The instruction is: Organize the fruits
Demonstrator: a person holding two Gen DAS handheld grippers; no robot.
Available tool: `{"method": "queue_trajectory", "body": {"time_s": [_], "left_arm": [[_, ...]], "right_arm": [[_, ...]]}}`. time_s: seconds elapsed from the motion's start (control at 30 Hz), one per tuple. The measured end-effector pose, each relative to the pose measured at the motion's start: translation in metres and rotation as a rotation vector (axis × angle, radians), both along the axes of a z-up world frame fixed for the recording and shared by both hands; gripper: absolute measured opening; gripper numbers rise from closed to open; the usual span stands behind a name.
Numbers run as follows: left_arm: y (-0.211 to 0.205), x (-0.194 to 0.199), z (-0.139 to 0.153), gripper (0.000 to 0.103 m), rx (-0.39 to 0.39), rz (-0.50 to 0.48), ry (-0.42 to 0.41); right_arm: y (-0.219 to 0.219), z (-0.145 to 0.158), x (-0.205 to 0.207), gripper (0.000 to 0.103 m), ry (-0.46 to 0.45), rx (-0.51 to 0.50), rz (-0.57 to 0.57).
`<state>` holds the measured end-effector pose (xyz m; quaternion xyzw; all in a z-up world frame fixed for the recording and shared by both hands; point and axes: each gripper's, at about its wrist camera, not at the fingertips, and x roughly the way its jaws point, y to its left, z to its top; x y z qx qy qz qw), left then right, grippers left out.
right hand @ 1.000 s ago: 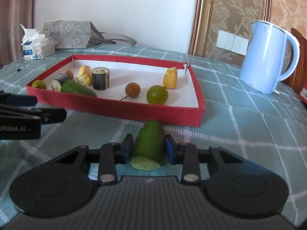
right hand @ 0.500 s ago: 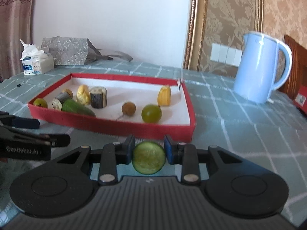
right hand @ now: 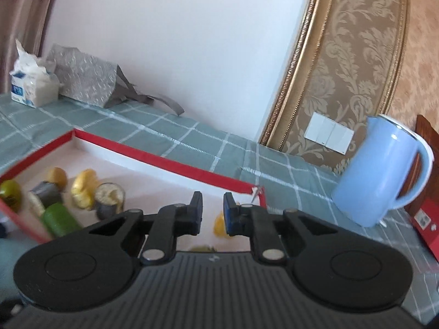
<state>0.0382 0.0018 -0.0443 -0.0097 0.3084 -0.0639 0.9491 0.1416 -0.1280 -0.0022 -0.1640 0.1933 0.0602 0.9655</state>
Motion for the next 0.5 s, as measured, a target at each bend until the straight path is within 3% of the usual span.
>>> {"method": "queue_trajectory", "body": {"time_s": [0.1, 0.2, 0.37, 0.5], "left_arm": [[0.0, 0.0, 0.0, 0.092, -0.002, -0.001, 0.0], [0.0, 0.001, 0.0, 0.092, -0.003, -0.002, 0.001], [-0.001, 0.002, 0.0, 0.094, 0.002, -0.008, 0.003], [-0.002, 0.002, 0.0, 0.095, 0.007, -0.011, 0.005]], "right_arm": [[0.006, -0.009, 0.022, 0.014, 0.014, -0.02, -0.013], [-0.009, -0.004, 0.02, 0.016, 0.036, 0.066, -0.01], [-0.053, 0.009, -0.027, 0.044, 0.059, 0.142, 0.003], [-0.079, -0.001, -0.069, 0.045, 0.094, 0.159, 0.004]]}}
